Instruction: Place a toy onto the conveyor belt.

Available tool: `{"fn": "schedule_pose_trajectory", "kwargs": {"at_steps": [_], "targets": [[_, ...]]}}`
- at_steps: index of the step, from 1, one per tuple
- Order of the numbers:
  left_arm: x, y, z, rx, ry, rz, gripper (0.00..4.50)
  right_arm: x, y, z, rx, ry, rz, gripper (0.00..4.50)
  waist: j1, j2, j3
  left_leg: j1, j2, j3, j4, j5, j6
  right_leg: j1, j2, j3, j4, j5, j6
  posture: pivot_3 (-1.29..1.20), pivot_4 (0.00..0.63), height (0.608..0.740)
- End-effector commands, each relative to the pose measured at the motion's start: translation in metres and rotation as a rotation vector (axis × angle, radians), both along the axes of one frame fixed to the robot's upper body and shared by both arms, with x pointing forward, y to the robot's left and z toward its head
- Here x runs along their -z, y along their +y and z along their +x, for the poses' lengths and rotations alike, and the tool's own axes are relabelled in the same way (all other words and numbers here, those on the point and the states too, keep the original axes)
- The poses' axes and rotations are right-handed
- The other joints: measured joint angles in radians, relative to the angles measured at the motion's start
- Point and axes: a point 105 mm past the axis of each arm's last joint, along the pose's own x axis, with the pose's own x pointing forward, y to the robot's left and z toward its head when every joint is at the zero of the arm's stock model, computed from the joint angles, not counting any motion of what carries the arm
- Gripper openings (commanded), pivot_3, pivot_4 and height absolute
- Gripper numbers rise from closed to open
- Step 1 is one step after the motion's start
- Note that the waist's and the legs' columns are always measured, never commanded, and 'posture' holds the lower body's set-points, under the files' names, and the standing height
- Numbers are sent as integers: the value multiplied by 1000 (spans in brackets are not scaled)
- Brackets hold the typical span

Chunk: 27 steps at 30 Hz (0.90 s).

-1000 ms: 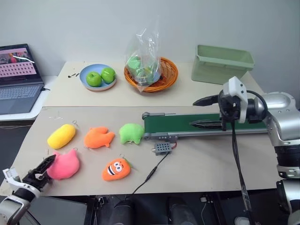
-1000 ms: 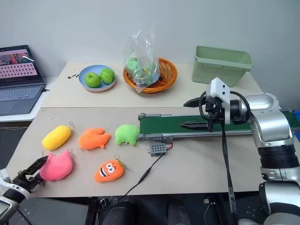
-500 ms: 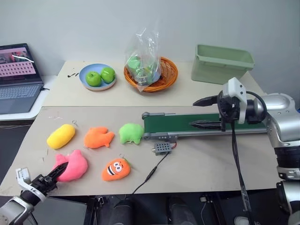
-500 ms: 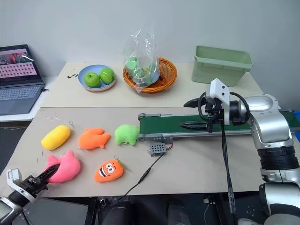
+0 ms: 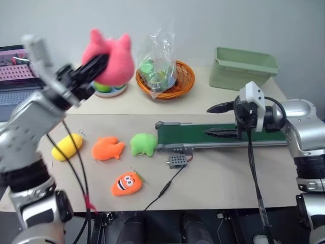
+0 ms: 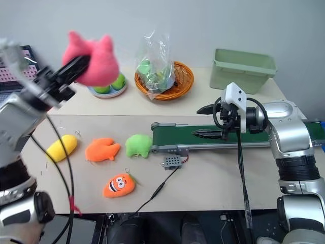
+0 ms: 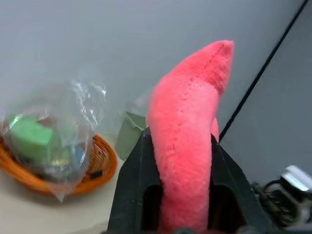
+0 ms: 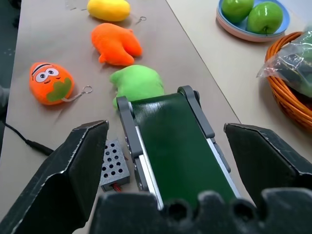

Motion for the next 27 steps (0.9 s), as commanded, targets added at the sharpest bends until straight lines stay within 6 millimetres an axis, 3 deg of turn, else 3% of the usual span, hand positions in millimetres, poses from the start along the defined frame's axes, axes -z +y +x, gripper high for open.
{"fn": "schedule_pose_trajectory", "kwargs": {"at_steps": [1,5,9,17,22,27], "targets": [[10,-29,20,-107,-242,462,762,-14,-7,0,32,-77,2,4500,-8,1,0,0,-1,1,-2,0,0,0,0,0,-1,0,0,0,150,740],[29,-49,33,-128,-509,833,762,-15,-10,-2,46,-81,6,4500,-7,1,1,-1,1,2,-2,0,0,-2,2,1,-1,0,0,0,150,740],[51,-75,33,-40,-757,1047,762,-14,-12,-3,63,-81,4,4500,-1,1,1,-2,1,2,-1,0,0,-2,2,0,-2,0,0,0,150,740],[102,-105,21,148,-1080,1287,762,-13,-18,-4,102,-87,0,4500,4,1,1,-3,1,2,1,0,1,-2,1,0,-1,0,1,0,150,740],[130,-114,20,227,-1156,1357,762,-14,-19,-5,112,-94,0,4500,6,1,1,-3,1,3,1,0,2,-2,1,0,0,0,1,0,150,740],[139,-118,30,213,-1136,1360,762,-20,-19,-7,122,-115,11,4500,8,1,1,-3,1,2,1,0,2,-2,1,0,0,0,1,0,150,740]]}}
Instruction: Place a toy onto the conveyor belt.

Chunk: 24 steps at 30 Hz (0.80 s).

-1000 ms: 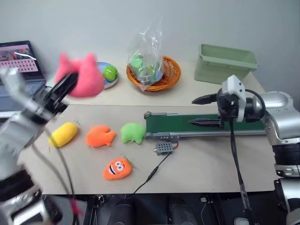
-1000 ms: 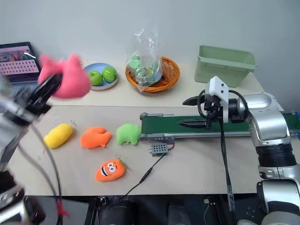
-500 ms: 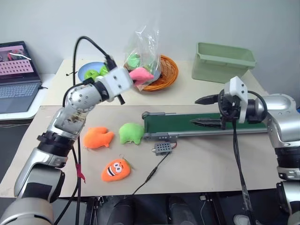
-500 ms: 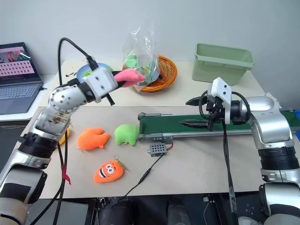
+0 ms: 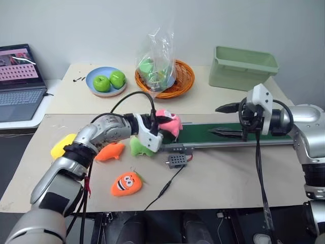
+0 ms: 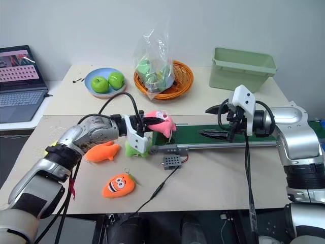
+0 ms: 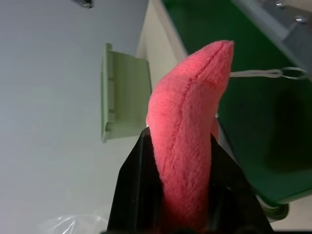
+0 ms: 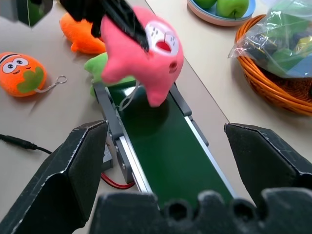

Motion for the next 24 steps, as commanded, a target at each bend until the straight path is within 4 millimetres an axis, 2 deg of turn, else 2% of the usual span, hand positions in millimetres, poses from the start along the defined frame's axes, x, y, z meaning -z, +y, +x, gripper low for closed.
{"fn": "schedule_pose_trajectory", "kwargs": {"at_steps": [1,7,15,17,18,24], "targets": [[-13,-8,7,8,-46,-46,762,-22,-2,-6,5,-71,16,4500,2,0,0,0,0,0,0,0,0,0,0,0,0,0,0,0,150,740],[-1,-9,13,-11,-20,-50,762,-21,-1,-9,-15,-49,1,4500,3,0,0,0,0,0,0,0,0,0,0,0,0,0,0,0,150,740],[10,-5,20,-55,41,-80,762,-30,1,-6,-15,-94,-35,4500,3,0,0,0,0,0,0,0,0,0,0,0,0,0,0,0,150,740],[9,-6,20,-56,59,-106,1317,-31,1,-5,-14,-98,-41,4500,4,0,0,0,0,0,0,0,0,0,0,0,0,0,0,0,150,740],[9,-6,20,-53,71,-117,1447,-32,1,-5,-12,-100,-43,4500,5,0,0,0,0,0,0,0,0,0,0,0,0,0,0,0,150,740],[6,-7,17,-34,113,-154,3639,-33,-2,-5,-4,-104,-50,4500,7,0,0,0,0,0,1,0,0,0,0,0,0,0,1,0,150,740]]}}
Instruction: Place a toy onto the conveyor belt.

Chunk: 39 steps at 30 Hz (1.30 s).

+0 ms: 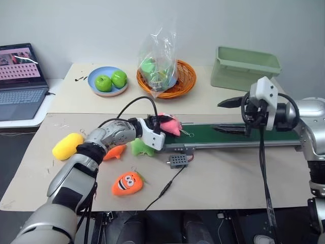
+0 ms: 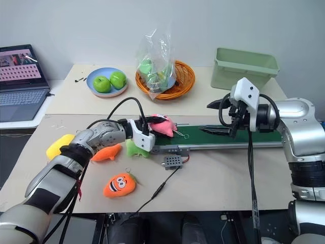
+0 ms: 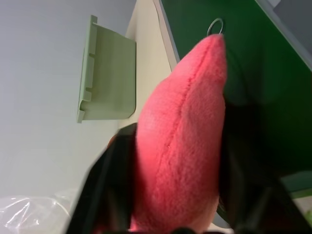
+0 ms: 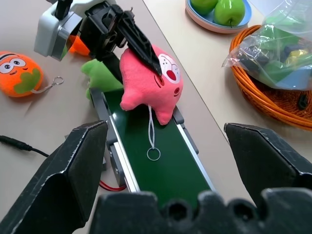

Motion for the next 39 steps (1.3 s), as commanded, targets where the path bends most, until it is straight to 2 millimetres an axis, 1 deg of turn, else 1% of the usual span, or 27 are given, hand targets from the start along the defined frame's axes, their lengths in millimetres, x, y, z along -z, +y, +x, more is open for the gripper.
{"fn": "schedule_pose_trajectory", "kwargs": {"at_steps": [1,2,3,6,10,13,16,19,23,24,26,30,33,35,37,39], "targets": [[-20,-4,-1,33,-19,-66,4068,-18,-2,-2,-5,-76,-13,4500,0,0,0,0,0,0,0,0,0,0,0,0,0,0,0,0,150,740],[-20,-5,-3,40,-16,-69,4435,-18,-2,-2,-3,-77,-14,4500,-1,0,0,0,0,0,0,0,0,0,0,0,0,0,0,0,150,740],[-20,-5,-4,47,-13,-71,4473,-18,-2,-2,0,-78,-15,4500,0,0,0,0,0,0,0,0,0,0,0,0,0,0,0,0,150,740],[-23,-5,-5,56,-4,-80,4473,-17,-3,-1,4,-78,-15,4500,0,0,0,0,0,0,0,0,0,0,0,0,0,0,0,0,150,740],[-33,-4,-8,66,63,-154,4473,-17,-4,-1,9,-80,-17,4500,0,0,0,0,0,0,0,0,0,0,0,0,0,0,0,0,150,740],[-47,-2,-19,119,146,-232,4473,-16,-6,1,16,-81,-23,4500,-1,0,0,0,0,0,0,0,0,0,0,0,0,0,0,0,150,740],[-55,13,-28,135,168,-196,4473,-18,-6,4,22,-90,-25,4500,-7,0,0,0,1,0,1,0,0,0,0,0,0,0,0,0,150,740],[-60,19,-31,132,178,-189,4473,-18,-5,6,26,-99,-23,4500,-11,0,0,1,1,0,1,0,0,0,1,0,1,0,0,0,150,740],[-56,25,-29,99,196,-179,4473,-19,-4,9,31,-112,-18,4500,-13,0,0,1,0,0,2,0,0,1,0,0,1,0,0,0,150,740],[-54,25,-27,84,228,-193,4473,-19,-5,9,32,-114,-18,4500,-13,0,0,1,1,0,2,0,0,1,0,0,1,0,0,0,150,740],[-55,24,-24,59,298,-253,4473,-19,-6,8,36,-114,-19,4500,-12,0,0,1,1,-1,2,0,0,1,0,0,1,0,0,0,150,740],[-81,27,-17,26,536,-511,4473,-18,-9,7,50,-113,-28,4500,-14,0,0,0,1,-1,2,0,0,0,0,0,1,0,0,0,150,740],[-94,36,-19,15,703,-602,4473,-16,-11,4,49,-102,-31,4500,-18,0,0,-1,1,-2,3,0,0,0,1,0,2,0,0,0,150,740],[-99,52,-25,-15,857,-632,4473,-15,-11,1,35,-86,-38,4500,-24,0,0,-1,1,-2,3,0,0,0,1,0,2,0,0,0,150,740],[-92,69,-41,-41,1016,-585,4473,-15,-10,-2,15,-73,-46,4500,-36,1,0,0,1,-2,3,0,1,-1,1,0,2,0,0,0,150,740],[-83,82,-58,-60,1110,-536,4473,-16,-9,-3,-3,-65,-50,4500,-48,1,0,0,2,-2,3,0,1,-1,2,1,2,0,1,0,150,740]]}}
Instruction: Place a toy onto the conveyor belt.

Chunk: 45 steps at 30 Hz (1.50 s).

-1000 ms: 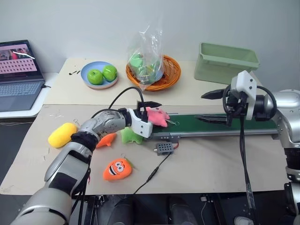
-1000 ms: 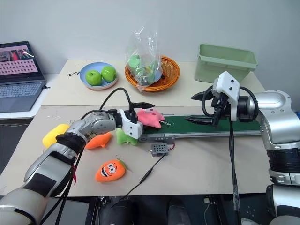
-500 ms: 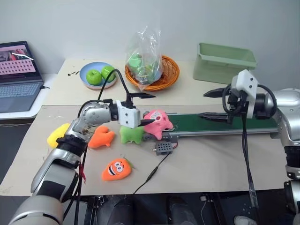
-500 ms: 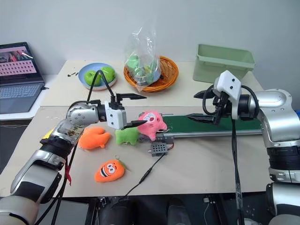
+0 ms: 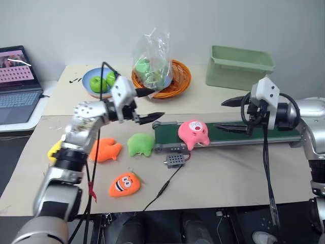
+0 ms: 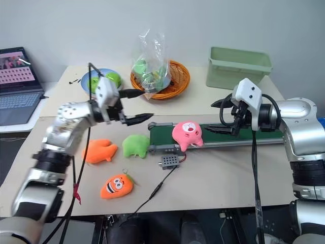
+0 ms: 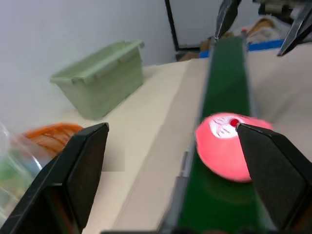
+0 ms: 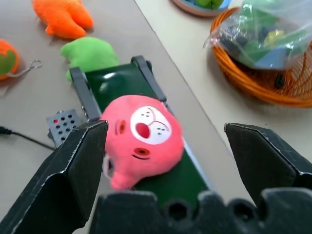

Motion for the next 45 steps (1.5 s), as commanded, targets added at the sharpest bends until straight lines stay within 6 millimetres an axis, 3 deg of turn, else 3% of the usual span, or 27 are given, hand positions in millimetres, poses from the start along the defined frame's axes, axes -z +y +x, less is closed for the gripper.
{"fn": "schedule_pose_trajectory", "kwargs": {"at_steps": [1,7,12,15,22,30,45], "targets": [[2,17,-31,74,144,13,4473,-18,3,-7,-45,-45,-4,4500,-7,0,0,1,0,0,0,0,0,0,0,0,0,0,0,0,150,740],[7,41,-50,32,225,8,4473,-20,12,-8,-113,-10,-5,4500,0,0,0,2,0,1,0,0,0,1,-1,0,-1,0,0,0,150,740],[16,51,-51,-90,159,79,4473,-30,19,-2,-163,-25,15,4500,5,0,0,2,0,1,0,0,0,1,-1,0,-1,0,0,0,150,740],[9,55,-51,-169,136,30,4473,-34,25,3,-179,-37,42,4500,5,0,0,2,0,1,0,0,0,1,0,0,-1,0,0,0,150,740],[-7,54,-64,-229,145,-81,4473,-29,29,5,-203,-29,57,4500,11,0,0,2,0,1,0,0,0,1,-1,0,-1,0,0,0,150,740],[-16,50,-65,-240,62,-100,4473,-30,28,7,-200,-25,61,4500,21,0,0,2,0,1,0,0,0,1,-1,0,-1,0,0,0,150,740],[-22,36,-57,-148,115,-118,4473,-33,22,2,-165,-37,66,4500,22,0,0,2,0,1,0,0,0,1,-1,0,-1,0,0,0,150,740]]}}
